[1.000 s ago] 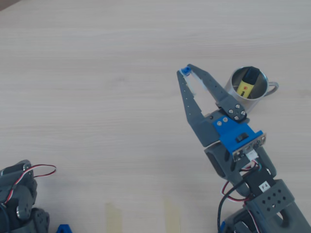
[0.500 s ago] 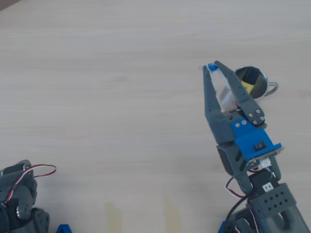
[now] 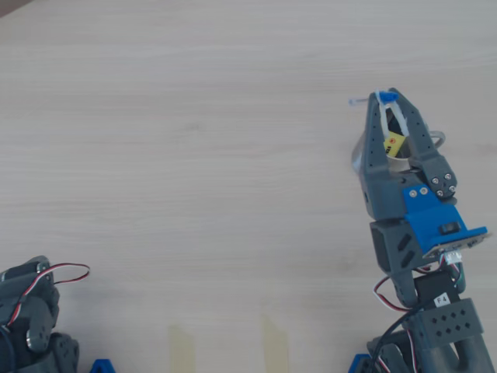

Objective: Grab the blue pen and put it in the silver cup.

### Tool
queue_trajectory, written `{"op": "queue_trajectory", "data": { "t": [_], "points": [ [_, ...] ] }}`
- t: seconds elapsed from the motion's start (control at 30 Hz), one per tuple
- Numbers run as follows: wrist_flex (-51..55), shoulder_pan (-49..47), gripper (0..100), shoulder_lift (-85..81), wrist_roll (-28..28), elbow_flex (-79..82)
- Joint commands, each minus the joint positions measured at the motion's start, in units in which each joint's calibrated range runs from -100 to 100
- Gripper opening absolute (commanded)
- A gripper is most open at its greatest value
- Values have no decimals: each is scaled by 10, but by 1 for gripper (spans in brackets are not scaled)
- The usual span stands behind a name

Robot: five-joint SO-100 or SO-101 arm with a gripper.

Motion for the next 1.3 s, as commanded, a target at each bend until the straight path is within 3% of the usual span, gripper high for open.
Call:
{"op": "queue_trajectory", "data": {
  "t": [0.0,1.27],
  "points": [
    [-9,12,2,-27,-1,5],
    [0,93,2,-85,0,73]
  ]
}}
